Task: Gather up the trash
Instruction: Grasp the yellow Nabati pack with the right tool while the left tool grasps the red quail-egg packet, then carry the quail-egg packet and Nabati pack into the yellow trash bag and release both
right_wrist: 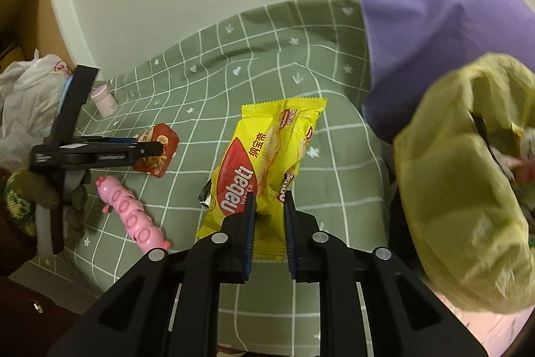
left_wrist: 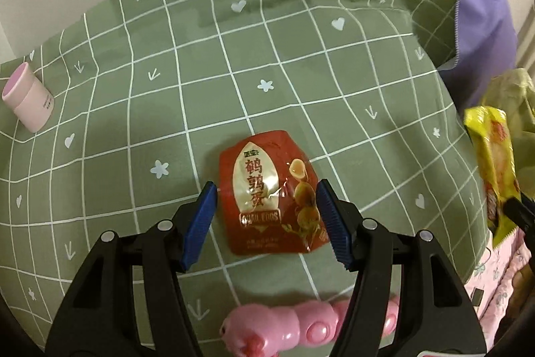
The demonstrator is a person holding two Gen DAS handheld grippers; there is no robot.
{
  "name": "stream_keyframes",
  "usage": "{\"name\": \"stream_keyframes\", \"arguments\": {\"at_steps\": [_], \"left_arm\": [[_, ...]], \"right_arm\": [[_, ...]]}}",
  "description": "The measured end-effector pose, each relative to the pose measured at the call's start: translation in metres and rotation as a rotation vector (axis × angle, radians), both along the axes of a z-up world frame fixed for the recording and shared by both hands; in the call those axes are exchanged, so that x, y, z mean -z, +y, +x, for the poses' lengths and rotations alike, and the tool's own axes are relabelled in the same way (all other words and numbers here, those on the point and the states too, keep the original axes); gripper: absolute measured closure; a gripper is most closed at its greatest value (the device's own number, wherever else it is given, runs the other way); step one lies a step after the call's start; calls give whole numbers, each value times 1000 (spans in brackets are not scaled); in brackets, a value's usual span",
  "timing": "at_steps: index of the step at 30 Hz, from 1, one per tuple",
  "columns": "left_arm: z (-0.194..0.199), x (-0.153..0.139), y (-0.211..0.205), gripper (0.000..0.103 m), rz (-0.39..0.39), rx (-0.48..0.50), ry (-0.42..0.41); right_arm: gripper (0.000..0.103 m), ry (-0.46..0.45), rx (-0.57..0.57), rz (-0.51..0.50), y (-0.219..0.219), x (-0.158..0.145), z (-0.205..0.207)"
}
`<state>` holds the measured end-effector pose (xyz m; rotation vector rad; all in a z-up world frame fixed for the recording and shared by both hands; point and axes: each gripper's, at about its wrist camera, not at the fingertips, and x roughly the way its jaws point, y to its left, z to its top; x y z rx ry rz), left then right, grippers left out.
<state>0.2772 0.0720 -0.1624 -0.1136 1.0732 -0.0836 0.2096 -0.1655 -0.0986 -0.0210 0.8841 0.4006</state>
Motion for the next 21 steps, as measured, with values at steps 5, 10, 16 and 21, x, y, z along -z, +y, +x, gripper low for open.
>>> {"name": "stream_keyframes", "arguments": {"at_steps": [5, 10, 16, 21], "left_arm": [[0, 5, -11, 48, -2, 0, -5], [-6, 2, -8, 70, -58, -16, -36], [-23, -22, 8, 72, -110, -2, -119], [-31, -58, 13, 72, -146, 0, -191]], "right_arm": [[87, 3, 13, 4, -7, 0, -7], [87, -13, 11, 1, -11, -4, -11], [87, -23, 12, 5, -11, -9, -11], [87, -66, -7, -14, -8, -23, -10]]}}
